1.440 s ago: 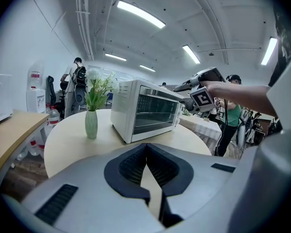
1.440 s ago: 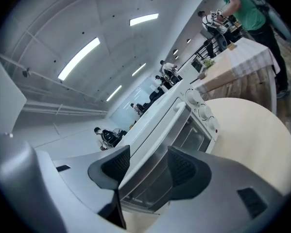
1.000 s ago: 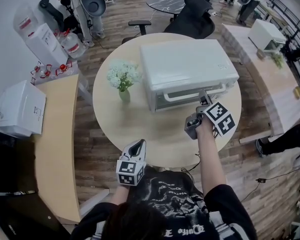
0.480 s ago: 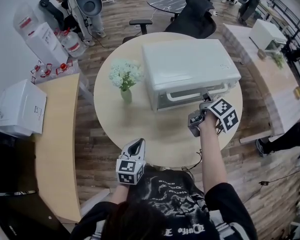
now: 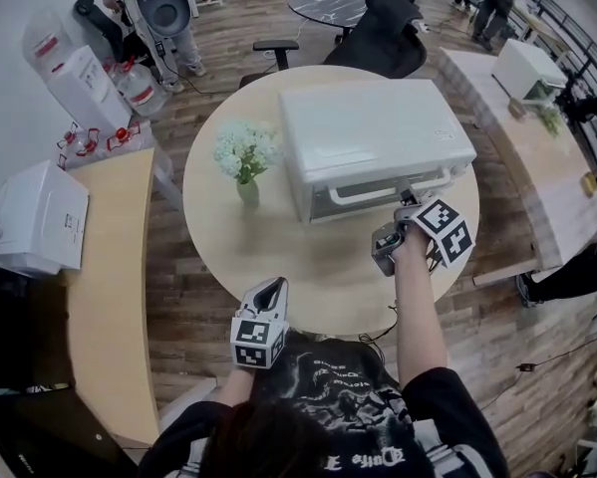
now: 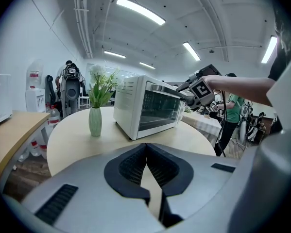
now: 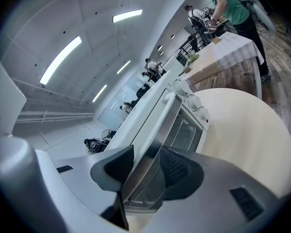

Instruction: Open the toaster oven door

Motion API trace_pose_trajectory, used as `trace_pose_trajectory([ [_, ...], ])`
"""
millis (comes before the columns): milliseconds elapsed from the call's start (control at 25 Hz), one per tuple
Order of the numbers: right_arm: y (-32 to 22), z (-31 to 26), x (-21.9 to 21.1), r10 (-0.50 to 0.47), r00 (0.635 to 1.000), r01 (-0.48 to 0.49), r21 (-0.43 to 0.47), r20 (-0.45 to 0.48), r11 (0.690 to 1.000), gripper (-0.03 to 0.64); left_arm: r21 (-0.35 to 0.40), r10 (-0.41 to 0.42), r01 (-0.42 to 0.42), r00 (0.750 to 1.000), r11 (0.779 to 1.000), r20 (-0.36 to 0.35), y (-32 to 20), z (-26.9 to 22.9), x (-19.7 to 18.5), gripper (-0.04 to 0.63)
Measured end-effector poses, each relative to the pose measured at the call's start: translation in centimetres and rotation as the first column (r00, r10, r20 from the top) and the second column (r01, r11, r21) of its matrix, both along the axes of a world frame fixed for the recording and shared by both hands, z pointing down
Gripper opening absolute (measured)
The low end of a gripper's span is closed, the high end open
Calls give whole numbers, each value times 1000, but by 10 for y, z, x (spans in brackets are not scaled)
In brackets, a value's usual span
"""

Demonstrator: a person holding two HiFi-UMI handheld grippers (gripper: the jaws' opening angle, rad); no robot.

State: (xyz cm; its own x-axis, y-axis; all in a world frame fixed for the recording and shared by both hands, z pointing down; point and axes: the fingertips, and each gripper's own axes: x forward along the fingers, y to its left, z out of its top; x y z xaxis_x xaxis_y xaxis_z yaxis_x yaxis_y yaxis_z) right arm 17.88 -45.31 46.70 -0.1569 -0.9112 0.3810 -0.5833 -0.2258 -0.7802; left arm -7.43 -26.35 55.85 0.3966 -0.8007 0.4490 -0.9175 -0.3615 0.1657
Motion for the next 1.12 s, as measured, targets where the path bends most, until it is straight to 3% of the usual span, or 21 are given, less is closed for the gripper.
trace_pose_trajectory([
  [400, 19, 10, 2, 11, 1000, -11, -5, 29, 1000, 176, -11, -16, 16, 1000, 1000, -7, -3, 8, -9, 20],
  [1120, 72, 32, 19, 4, 997, 2, -71, 83, 997, 154, -11, 10, -10, 1000, 1000, -8, 6, 10, 10, 20],
])
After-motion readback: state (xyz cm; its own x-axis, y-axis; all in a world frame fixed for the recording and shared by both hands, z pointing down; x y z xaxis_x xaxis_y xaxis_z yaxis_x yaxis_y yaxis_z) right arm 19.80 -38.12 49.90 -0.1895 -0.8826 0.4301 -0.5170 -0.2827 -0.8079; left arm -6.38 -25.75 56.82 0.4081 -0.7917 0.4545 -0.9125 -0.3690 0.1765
